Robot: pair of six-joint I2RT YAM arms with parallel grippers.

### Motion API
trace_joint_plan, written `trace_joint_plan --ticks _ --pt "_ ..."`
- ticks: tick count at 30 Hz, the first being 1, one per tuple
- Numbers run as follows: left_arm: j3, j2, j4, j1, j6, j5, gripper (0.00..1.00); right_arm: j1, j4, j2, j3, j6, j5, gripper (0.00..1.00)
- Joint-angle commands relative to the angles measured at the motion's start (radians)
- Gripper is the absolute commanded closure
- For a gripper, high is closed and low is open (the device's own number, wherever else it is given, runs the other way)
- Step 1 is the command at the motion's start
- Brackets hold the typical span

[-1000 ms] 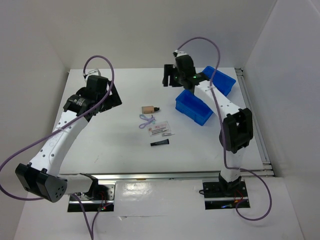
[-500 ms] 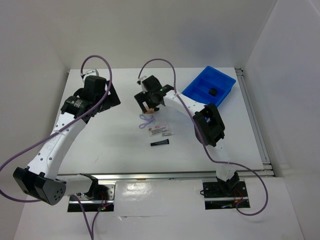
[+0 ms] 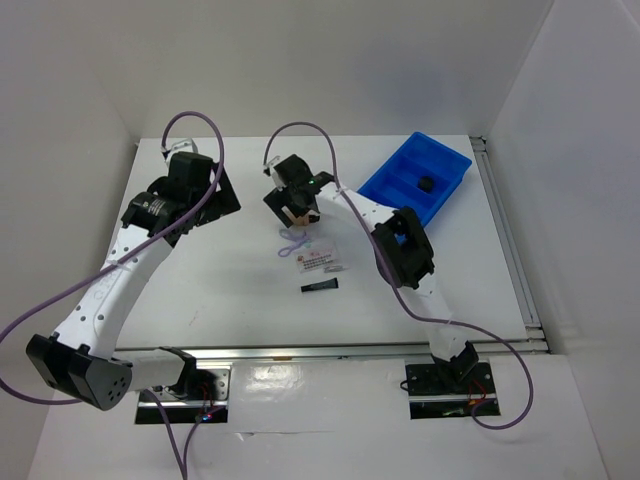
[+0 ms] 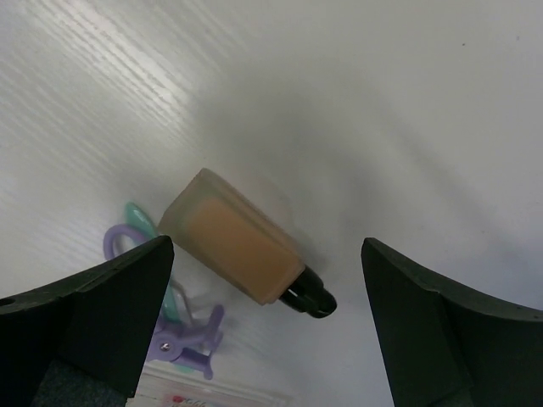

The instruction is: Organize the makeup

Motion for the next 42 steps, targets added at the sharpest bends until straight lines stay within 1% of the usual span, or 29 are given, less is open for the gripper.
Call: trace_joint_plan --ticks 1,5,9,11,12,15,17,18,21,22,24,25,28,29,30,32,33,36,37,38,41,42 --pt "0.020 -0.033 0.003 0.005 0.003 -0.016 0.00 -0.033 0.004 0.029 0.060 -0.020 0.004 0.02" --pt "0.029 -0.033 -0.007 0.005 0.003 -0.026 0.00 -0.044 -0.016 0.051 0.088 -0.020 0.004 0.03" --pt "0.029 -0.033 -0.007 0.005 0.003 -0.016 0.00 -0.097 -0.016 0.060 0.088 0.015 -0.026 0.03" --pt "0.029 -0.033 -0.007 0.005 0.003 -0.016 0.00 -0.107 -0.003 0.049 0.056 0.029 -0.081 0.06" --pt "0.029 -0.033 -0.007 0.005 0.003 -0.016 0.00 -0.116 0.007 0.037 0.047 0.029 -0.092 0.06" --pt "0.029 -0.033 -0.007 0.005 0.003 -0.016 0.00 -0.116 0.037 0.028 0.022 0.040 -0.101 0.10" --pt "0.038 -0.033 -0.017 0.005 0.003 -0.016 0.00 -0.116 0.027 0.050 0.040 0.050 -0.111 0.16" --pt "0.047 -0.033 -0.017 0.005 0.003 -0.027 0.00 -0.116 0.027 0.060 0.050 0.050 -0.111 0.23" --pt "0.057 -0.045 -0.031 0.005 0.003 -0.049 0.00 -0.116 -0.005 0.074 0.068 0.060 -0.111 0.34" --pt "0.057 -0.056 -0.040 0.005 0.003 -0.049 0.00 -0.116 -0.005 0.074 0.068 0.060 -0.111 0.41" --pt "0.044 -0.067 -0.040 0.005 0.003 -0.049 0.00 -0.107 0.005 0.063 0.059 0.060 -0.111 0.50" --pt "0.044 -0.067 -0.030 0.005 0.003 -0.049 0.00 -0.107 0.005 0.063 0.050 0.060 -0.111 0.57" --pt "0.034 -0.067 -0.020 0.005 0.003 -0.039 0.00 -0.107 -0.005 0.063 0.076 0.060 -0.120 0.57" --pt "0.034 -0.067 -0.020 0.005 0.003 -0.039 0.00 -0.107 -0.031 0.075 0.111 0.060 -0.120 0.57" --pt "0.034 -0.067 -0.020 0.005 0.003 -0.029 0.00 -0.107 -0.042 0.084 0.126 0.060 -0.108 0.59" --pt "0.034 -0.058 -0.020 0.005 0.003 -0.029 0.00 -0.107 -0.042 0.084 0.136 0.073 -0.088 0.69" --pt "0.034 -0.058 -0.020 0.005 0.003 -0.029 0.00 -0.098 -0.042 0.069 0.136 0.082 -0.077 0.69" --pt "0.034 -0.058 -0.030 0.005 0.003 -0.029 0.00 -0.098 0.014 -0.047 0.107 0.110 -0.060 0.69" --pt "0.034 -0.067 -0.030 0.005 0.003 -0.029 0.00 -0.110 0.057 -0.119 0.078 0.110 -0.042 0.69" --pt "0.034 -0.067 -0.020 0.005 0.003 -0.029 0.00 -0.110 0.079 -0.153 0.061 0.110 -0.031 0.69" --pt "0.034 -0.067 -0.011 0.005 0.003 -0.006 0.00 -0.164 0.180 -0.279 -0.037 0.110 0.069 0.69" --pt "0.034 -0.058 -0.011 0.005 0.003 0.003 0.00 -0.182 0.227 -0.311 -0.086 0.087 0.111 0.69"
